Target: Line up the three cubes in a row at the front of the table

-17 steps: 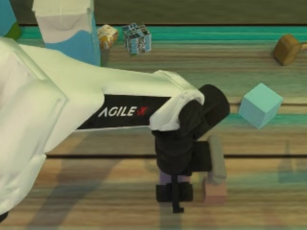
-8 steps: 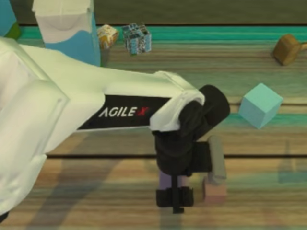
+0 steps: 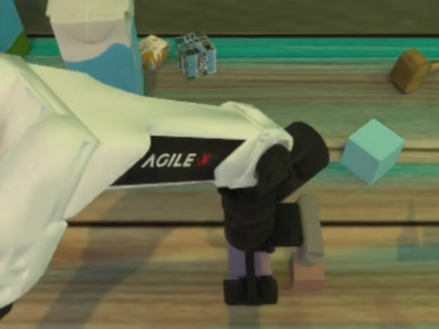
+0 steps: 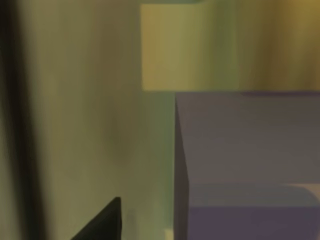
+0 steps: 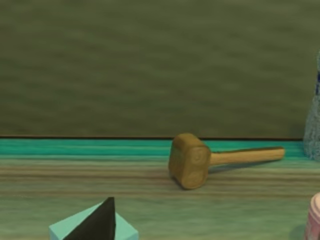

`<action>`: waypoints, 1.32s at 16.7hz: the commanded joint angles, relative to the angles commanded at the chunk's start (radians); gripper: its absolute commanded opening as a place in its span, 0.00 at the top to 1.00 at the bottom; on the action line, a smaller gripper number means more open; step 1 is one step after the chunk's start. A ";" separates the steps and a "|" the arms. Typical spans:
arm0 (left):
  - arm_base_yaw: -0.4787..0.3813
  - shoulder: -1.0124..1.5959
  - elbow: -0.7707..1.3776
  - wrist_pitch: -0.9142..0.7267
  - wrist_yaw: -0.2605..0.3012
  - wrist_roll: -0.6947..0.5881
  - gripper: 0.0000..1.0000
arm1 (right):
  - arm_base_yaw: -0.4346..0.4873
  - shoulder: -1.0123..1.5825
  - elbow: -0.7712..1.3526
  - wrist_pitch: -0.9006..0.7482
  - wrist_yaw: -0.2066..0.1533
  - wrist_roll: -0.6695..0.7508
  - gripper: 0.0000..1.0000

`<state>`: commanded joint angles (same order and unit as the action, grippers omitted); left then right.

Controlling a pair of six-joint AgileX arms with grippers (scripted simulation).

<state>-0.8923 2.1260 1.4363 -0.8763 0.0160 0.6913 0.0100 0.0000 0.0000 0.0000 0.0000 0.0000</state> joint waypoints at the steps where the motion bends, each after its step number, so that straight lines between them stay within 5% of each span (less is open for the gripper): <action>1: 0.002 -0.001 0.000 0.000 0.000 0.000 0.00 | 0.000 0.000 0.000 0.000 0.000 0.000 0.00; 11: 0.023 -0.089 0.157 -0.245 -0.001 0.000 0.00 | 0.000 0.000 0.000 0.000 0.000 0.000 0.00; 17: 0.032 -0.111 0.131 -0.227 -0.003 -0.008 0.00 | 0.005 0.031 0.030 -0.021 -0.001 -0.008 0.00; 22: 0.155 -0.344 -0.069 -0.099 -0.014 -0.088 0.00 | 0.034 0.291 0.286 -0.186 -0.003 -0.072 0.00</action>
<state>-0.7376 1.7824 1.3675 -0.9752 0.0018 0.6038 0.0443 0.2915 0.2863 -0.1857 -0.0029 -0.0717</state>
